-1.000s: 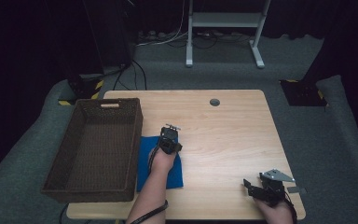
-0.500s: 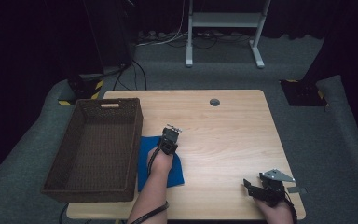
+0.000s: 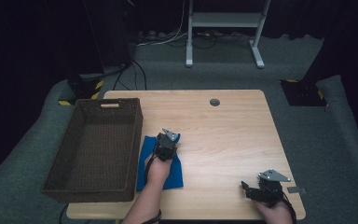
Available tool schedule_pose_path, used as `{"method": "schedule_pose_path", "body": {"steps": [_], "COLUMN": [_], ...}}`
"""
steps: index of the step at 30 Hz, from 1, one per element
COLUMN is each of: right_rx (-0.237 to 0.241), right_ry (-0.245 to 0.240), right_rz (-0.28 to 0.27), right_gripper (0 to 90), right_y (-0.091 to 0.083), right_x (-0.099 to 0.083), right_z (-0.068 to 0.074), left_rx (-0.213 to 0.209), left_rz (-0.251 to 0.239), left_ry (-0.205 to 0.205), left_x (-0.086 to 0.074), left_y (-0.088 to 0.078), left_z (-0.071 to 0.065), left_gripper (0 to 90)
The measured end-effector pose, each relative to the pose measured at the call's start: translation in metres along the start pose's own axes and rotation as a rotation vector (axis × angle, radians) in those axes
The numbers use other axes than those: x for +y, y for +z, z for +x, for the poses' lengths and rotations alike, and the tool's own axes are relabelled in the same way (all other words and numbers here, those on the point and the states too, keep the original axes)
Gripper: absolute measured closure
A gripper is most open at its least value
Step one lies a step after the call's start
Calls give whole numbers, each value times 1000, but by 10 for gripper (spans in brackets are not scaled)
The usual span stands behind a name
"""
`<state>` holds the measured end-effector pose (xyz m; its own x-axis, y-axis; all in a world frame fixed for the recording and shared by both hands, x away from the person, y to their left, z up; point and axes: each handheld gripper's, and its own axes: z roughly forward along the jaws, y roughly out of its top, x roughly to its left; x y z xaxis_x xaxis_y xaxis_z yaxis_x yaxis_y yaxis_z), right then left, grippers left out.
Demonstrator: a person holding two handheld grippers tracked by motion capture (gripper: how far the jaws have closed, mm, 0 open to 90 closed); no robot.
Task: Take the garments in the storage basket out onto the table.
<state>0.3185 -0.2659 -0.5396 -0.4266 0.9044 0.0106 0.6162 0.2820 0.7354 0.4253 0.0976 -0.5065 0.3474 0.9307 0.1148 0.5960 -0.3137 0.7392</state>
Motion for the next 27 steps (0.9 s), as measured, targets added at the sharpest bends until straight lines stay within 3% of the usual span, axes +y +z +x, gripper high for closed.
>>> {"method": "schedule_pose_path", "body": {"steps": [5,15,19,23,27], "right_rx": [4,-40,-49,-33,-21], "right_ry": [7,5,-12,-65,-48], "right_rz": [2,12,6,-7,2], "right_gripper": [154,133,136,144,133], "right_y": [-1,0,0,0,2], "right_x": [0,0,0,1,2], "right_z": [0,2,4,10,10], "left_rx": [-30,-89,-111,-143,-167], "left_rz": [-112,-320,-386,-455,-512], "left_ry": [-23,-69,-89,-115,-130], "left_x": [-5,-8,-7,-5,0], "left_y": [-17,-58,-73,-87,-100], "left_z": [-1,-1,0,0,-2], "left_gripper": [791,789,789,790,790]}}
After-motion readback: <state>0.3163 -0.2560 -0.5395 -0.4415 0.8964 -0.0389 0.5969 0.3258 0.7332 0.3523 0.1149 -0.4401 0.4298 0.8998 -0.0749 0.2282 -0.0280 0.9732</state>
